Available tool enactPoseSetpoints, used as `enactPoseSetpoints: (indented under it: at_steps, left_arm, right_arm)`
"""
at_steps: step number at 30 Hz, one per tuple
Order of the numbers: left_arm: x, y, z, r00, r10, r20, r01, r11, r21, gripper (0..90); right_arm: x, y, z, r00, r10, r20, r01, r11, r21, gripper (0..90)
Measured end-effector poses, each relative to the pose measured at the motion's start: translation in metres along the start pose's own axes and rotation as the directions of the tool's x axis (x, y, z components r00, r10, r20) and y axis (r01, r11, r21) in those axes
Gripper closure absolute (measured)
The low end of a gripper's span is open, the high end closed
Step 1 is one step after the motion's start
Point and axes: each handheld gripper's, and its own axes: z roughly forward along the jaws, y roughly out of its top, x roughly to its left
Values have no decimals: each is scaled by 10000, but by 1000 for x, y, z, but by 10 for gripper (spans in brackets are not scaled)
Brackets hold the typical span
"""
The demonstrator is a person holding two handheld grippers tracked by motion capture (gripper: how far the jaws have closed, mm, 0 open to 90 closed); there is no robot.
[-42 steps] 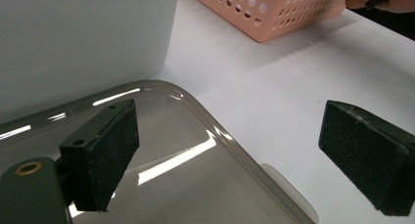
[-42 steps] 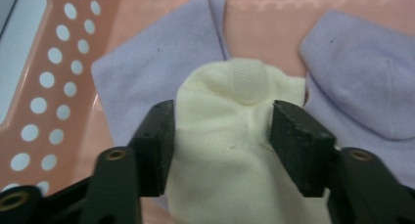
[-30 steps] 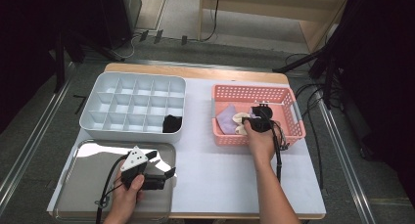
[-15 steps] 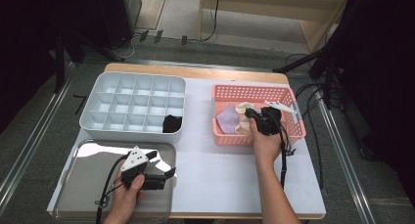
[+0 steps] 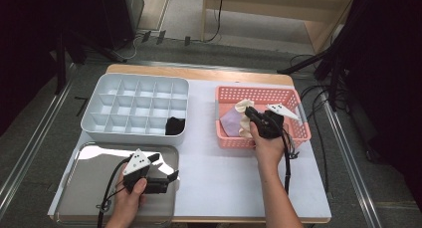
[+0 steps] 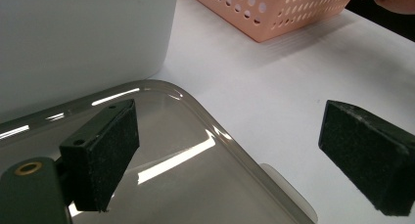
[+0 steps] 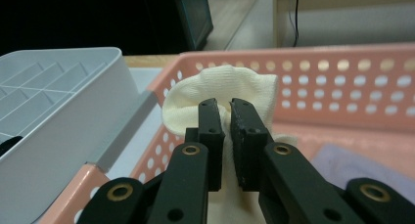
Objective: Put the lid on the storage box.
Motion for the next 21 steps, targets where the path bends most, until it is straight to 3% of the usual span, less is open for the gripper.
enactPoseSetpoints:
  at_steps: [4,13,21]
  left_arm:
    - [0,0,0,10000,-38,5,38,10000,11,84]
    - [0,0,0,10000,-24,3,24,10000,11,84]
    - [0,0,0,10000,-11,-41,11,10000,-1,84]
  right_arm:
    - [7,2,-4,9949,-1012,23,1010,9914,-834,835]
    - [5,2,-10,9996,-284,-80,276,9958,-876,838]
    - [9,0,-16,9979,-649,-40,641,9914,-1143,842]
